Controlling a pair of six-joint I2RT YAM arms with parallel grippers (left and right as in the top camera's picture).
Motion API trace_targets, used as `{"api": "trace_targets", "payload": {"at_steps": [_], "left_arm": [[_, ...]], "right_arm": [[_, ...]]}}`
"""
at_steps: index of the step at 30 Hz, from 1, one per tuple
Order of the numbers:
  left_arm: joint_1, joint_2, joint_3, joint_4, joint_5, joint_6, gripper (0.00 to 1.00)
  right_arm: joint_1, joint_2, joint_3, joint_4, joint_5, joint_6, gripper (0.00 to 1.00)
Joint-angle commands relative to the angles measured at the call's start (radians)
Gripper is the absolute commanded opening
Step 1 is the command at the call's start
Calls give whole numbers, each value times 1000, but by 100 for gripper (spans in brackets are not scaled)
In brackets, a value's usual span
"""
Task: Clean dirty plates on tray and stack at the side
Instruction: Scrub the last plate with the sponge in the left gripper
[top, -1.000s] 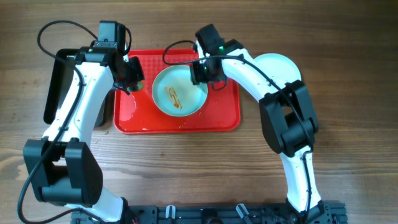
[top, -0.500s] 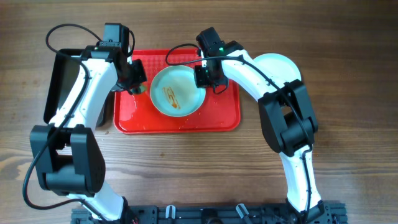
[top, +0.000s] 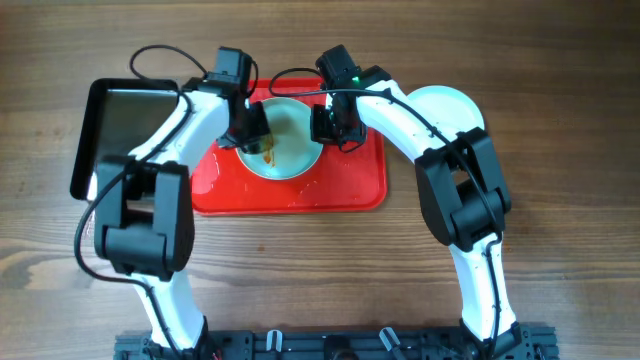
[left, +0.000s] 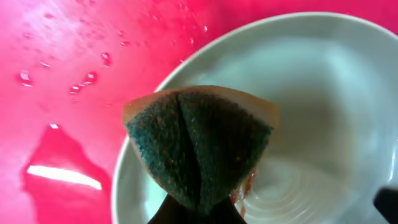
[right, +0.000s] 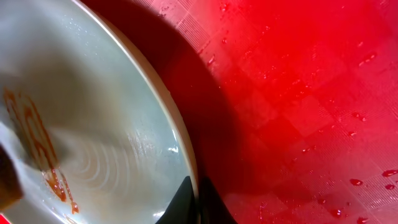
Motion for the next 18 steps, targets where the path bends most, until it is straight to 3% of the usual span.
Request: {"api": "trace_targets", "payload": {"at_steps": [1, 18], "left_arm": [[-10, 8, 13, 10, 9, -51, 4], [-11, 69, 13, 26, 46, -5, 4]], "right_arm": [[0, 34, -16, 22, -16, -47, 4], [0, 34, -16, 40, -75, -104, 4]]}}
